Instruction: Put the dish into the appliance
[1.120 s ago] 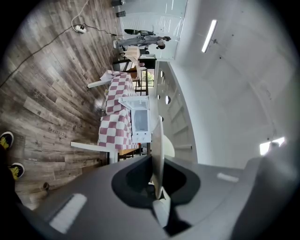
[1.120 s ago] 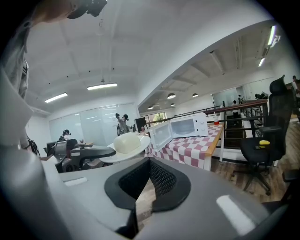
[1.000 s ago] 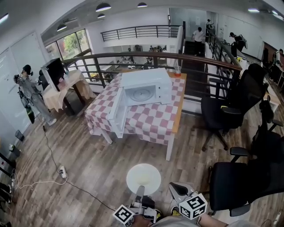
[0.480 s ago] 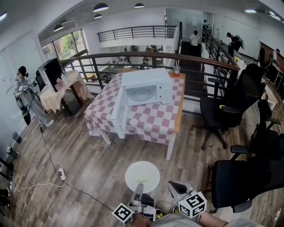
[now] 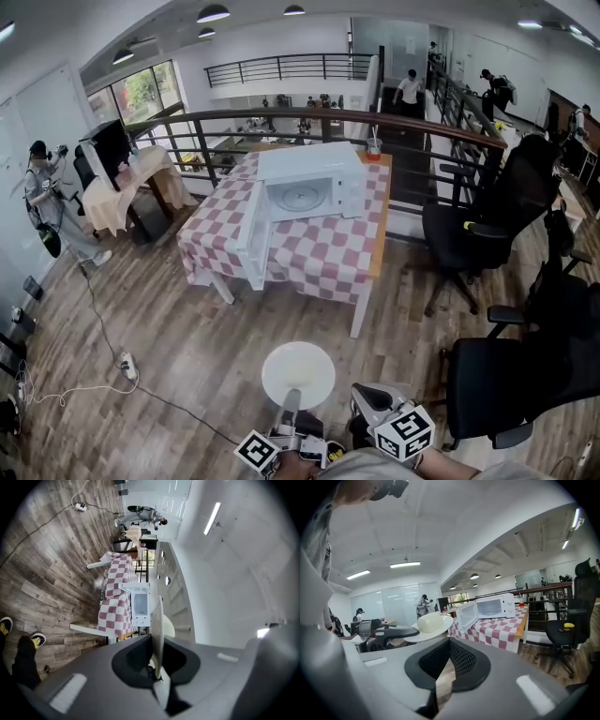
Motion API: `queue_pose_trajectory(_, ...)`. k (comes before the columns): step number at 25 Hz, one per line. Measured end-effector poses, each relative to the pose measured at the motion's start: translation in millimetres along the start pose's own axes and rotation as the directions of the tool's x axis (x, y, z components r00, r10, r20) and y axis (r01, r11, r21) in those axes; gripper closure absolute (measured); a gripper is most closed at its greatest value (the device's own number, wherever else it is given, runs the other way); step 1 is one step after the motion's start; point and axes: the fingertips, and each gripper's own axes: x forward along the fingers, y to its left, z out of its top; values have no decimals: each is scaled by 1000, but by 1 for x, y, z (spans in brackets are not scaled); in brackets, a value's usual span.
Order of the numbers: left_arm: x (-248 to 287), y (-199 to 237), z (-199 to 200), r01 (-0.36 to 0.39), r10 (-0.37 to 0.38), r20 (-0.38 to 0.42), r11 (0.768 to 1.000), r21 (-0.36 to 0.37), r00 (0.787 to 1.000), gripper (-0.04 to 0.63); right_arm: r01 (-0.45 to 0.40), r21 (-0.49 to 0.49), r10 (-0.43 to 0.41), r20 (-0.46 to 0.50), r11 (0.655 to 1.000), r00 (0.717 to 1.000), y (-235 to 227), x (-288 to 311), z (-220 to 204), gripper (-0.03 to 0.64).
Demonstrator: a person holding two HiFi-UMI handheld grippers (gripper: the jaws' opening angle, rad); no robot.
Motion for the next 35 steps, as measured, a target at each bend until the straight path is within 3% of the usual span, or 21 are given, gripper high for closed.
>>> queue_pose_trajectory(12, 34, 6, 8, -2, 2, 7, 1000, 9, 1000, 569, -15, 9, 15, 5, 1000, 1000, -24, 27, 4, 617)
queue_pose_trajectory(26, 118, 23, 35, -13, 13, 15, 1000, 25, 1000, 569, -31, 51, 30, 3, 998, 1000, -86, 91, 19, 617)
queue_pose_trajectory(35, 191, 21, 53, -31, 30, 16, 999, 40, 999, 569, -51, 59, 50, 8, 997, 999, -136, 138, 50, 617)
